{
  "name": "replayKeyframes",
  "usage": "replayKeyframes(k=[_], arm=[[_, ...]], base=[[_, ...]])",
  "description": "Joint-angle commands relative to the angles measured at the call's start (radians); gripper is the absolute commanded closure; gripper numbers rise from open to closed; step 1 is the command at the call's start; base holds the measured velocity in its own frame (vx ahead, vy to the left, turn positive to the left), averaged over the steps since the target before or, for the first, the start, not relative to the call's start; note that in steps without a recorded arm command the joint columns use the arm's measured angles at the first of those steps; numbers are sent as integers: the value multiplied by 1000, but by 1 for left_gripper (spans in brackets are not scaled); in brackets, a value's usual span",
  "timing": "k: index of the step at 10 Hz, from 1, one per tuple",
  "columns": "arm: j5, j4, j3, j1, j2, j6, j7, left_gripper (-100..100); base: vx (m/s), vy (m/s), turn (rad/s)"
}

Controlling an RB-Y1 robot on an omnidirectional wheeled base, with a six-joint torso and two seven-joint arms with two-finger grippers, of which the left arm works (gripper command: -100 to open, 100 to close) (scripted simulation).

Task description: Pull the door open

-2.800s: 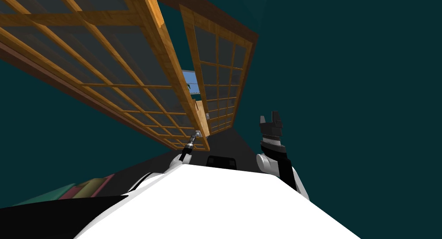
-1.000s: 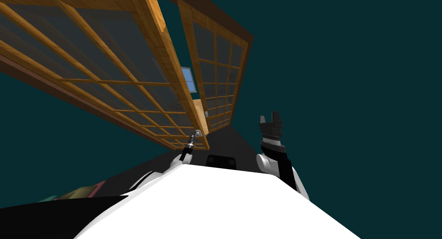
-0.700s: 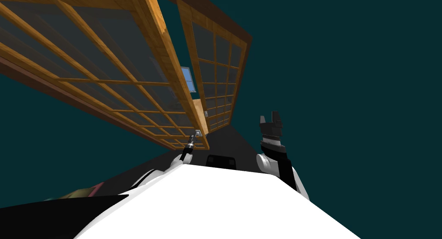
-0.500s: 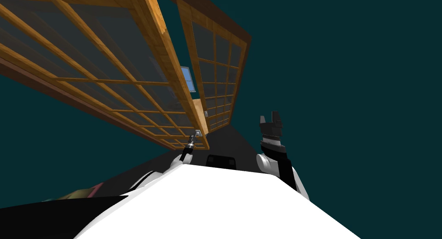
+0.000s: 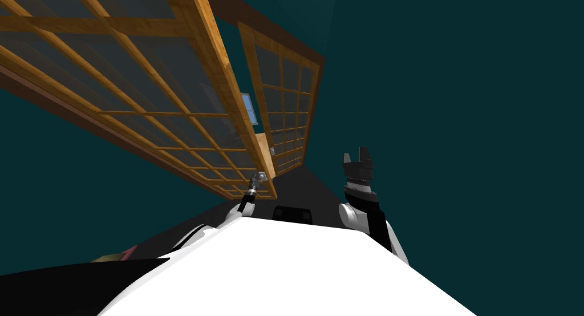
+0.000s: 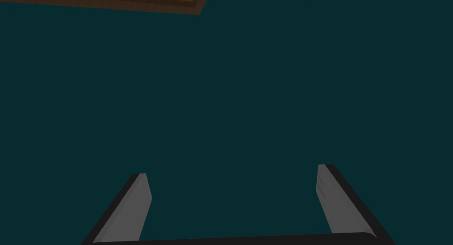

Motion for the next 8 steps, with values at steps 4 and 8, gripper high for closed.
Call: replayKeyframes(k=[4,8], arm=[[40,-16,-30,-1,-15,9,121,-100],[86,-37,-55,2,-22,20,224,-100]], base=[[-63,-10,-28],[-55,19,-25]])
